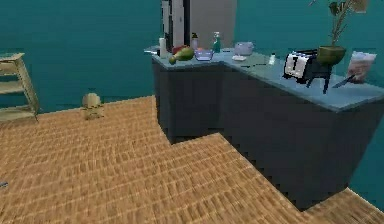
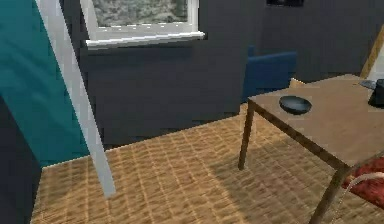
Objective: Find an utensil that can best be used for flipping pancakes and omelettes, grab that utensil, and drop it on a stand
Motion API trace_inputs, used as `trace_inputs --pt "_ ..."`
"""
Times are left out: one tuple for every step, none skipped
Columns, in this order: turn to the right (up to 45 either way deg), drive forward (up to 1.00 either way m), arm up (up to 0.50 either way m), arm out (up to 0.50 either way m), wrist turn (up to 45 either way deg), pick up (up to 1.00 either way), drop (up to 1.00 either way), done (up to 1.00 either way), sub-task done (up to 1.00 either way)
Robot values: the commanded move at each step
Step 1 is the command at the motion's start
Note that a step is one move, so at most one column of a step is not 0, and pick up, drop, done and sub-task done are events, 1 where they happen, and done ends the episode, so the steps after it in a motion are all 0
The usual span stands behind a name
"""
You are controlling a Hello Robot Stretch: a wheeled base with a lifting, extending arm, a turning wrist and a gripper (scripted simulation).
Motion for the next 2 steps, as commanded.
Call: trace_inputs --pt "6.0 0.0 0.0 0.0 0.0 0.0 0.0 0.0 0.0" --pt "0.0 1.0 0.0 0.0 0.0 0.0 0.0 0.0 0.0"
